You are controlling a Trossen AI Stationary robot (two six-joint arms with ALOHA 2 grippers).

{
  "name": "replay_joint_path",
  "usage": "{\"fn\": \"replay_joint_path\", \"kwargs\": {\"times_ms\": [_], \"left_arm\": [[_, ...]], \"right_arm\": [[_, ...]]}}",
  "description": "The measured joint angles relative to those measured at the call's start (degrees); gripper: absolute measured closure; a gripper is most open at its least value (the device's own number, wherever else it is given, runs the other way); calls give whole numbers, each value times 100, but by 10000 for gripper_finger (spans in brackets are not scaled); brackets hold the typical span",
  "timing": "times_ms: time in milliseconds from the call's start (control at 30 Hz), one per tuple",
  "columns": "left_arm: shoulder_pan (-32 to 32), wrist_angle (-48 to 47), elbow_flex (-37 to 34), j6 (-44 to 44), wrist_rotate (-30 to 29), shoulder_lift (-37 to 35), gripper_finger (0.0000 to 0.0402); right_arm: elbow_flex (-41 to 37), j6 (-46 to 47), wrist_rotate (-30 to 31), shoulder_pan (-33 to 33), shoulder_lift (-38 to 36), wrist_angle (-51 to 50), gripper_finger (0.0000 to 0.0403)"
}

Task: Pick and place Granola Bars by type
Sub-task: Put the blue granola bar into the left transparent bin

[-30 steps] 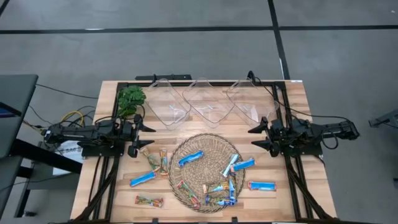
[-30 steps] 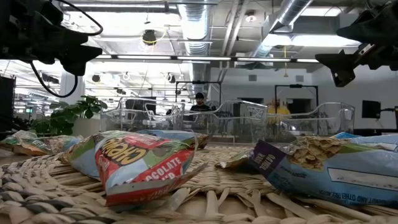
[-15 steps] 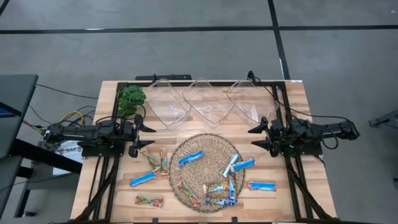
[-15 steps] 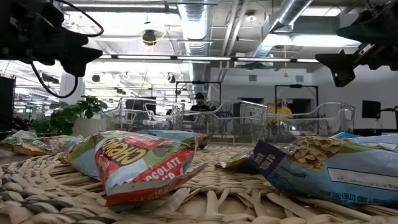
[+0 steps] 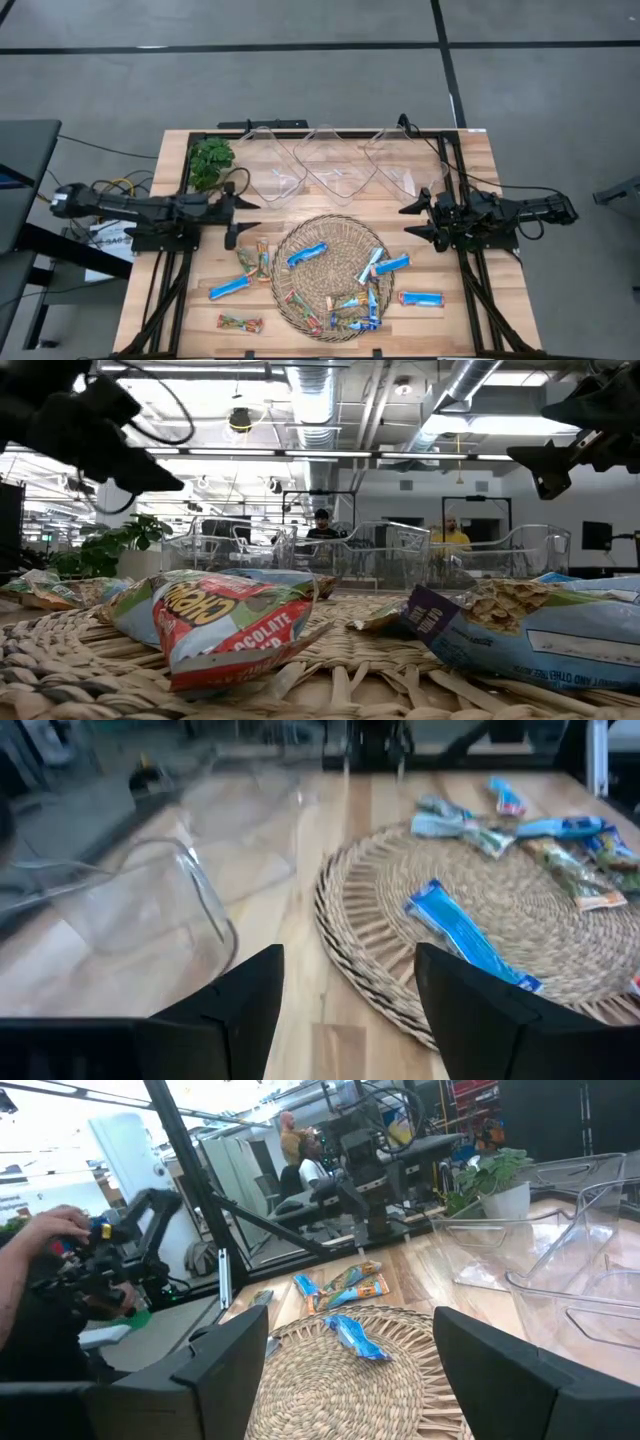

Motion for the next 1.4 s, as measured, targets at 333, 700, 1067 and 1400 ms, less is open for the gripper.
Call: {"fn": "replay_joint_path", "kwargs": {"times_ms": [333,700,1067,1400], "left_arm": [[-824,-1058,2372,-300,-398,3227,182],[-1525,-1871,4085,-1388,-445,5533,182],[-1609,-1846,4251,-2051,-875,6397,182],[-1609,-1697,4256,-2049,-884,6651,182]], "right_arm": [[1,-1,-2,-1,0,0,123],[1,-1,-1,-1,0,0,123],[0,-1,-1,-1,0,0,123],[0,0,0,0,2,2,123]]}}
